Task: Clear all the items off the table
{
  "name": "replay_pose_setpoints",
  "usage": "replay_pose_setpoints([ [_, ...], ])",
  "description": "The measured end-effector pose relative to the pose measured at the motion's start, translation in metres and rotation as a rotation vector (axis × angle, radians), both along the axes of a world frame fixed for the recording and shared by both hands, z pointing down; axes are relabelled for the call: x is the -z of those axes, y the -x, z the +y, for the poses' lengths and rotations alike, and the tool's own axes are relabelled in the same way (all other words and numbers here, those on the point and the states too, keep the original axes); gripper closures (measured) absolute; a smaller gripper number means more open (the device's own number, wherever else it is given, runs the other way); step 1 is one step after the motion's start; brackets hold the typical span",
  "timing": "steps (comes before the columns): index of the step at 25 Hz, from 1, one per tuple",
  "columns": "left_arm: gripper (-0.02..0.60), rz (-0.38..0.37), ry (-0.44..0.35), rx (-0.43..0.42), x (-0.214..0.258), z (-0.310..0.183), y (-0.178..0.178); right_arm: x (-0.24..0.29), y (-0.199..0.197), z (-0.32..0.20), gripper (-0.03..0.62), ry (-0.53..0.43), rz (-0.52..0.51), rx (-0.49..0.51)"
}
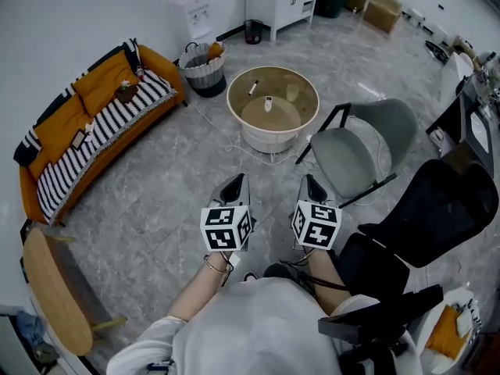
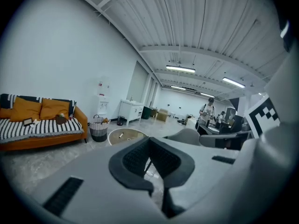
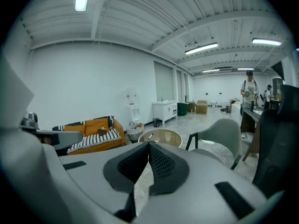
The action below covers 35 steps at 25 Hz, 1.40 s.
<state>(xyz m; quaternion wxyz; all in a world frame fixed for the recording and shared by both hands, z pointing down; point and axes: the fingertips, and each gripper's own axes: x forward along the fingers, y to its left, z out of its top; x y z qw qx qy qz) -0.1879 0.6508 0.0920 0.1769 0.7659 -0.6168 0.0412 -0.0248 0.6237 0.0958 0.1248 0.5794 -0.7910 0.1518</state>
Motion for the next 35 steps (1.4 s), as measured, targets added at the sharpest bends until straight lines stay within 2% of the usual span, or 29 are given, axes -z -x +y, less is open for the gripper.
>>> replay_pose_setpoints([
  [5, 0.574, -0.059, -0.017, -0.023, 0.0, -0.019, 0.001, -0.011, -0.015, -0.016, 0.569, 0.027, 0.011, -0.07],
  [12, 0.574, -0.037, -0.023, -0.015, -0.006, -0.074, 0.006, -0.006, -0.009, -0.074, 0.569, -0.001, 0.012, -0.064],
  [28, 0.574, -0.056, -0.023, 0.006, 0.007, -0.284, -0.011, 0.006, -0.016, -0.287, 0.569, -0.002, -0.007, 0.008],
  [35, 0.574, -0.059, -0.036, 0.018, 0.008, -0.352, -0.02, 0.004, -0.029, -0.356, 0.569, 0.004, 0.012, 0.028],
])
